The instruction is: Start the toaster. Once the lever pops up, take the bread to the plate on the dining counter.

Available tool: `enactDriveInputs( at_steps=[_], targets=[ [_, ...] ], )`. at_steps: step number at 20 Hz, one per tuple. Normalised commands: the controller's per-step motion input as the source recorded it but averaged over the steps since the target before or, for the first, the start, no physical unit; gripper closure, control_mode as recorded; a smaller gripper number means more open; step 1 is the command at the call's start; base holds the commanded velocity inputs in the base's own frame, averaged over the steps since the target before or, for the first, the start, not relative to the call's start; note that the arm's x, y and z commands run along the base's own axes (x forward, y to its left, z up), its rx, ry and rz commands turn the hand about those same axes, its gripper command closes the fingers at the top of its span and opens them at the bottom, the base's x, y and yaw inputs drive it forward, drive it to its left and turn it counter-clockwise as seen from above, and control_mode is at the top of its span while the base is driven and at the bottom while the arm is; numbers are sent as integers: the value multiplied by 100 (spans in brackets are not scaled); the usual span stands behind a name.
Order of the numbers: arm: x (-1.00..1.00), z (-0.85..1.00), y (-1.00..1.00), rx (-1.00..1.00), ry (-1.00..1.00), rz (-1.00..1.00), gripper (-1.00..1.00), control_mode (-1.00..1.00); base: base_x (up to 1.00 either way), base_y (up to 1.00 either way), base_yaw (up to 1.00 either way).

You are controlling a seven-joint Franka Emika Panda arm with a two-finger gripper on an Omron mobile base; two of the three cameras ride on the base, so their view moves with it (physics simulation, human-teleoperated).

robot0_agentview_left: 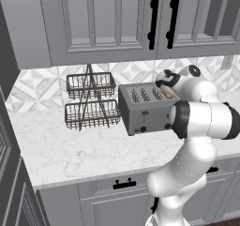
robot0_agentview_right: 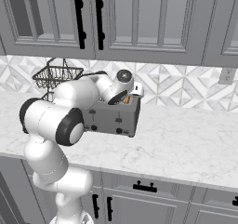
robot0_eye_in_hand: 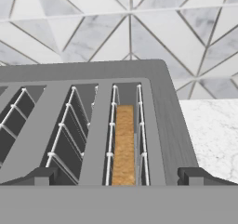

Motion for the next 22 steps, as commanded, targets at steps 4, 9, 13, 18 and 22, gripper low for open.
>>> enactDriveInputs(
  at_steps=[4, 9, 13, 18, 22],
  targets=[
    [0, 0, 0, 0, 0, 0, -100, -100, 0, 0, 0],
    [0, 0, 0, 0, 0, 0, -100, -100, 0, 0, 0],
    [0, 0, 0, 0, 0, 0, -100, -100, 0, 0, 0],
    [0, 0, 0, 0, 0, 0, -100, -100, 0, 0, 0],
    [0, 0, 0, 0, 0, 0, -100, -100, 0, 0, 0]
  ],
)
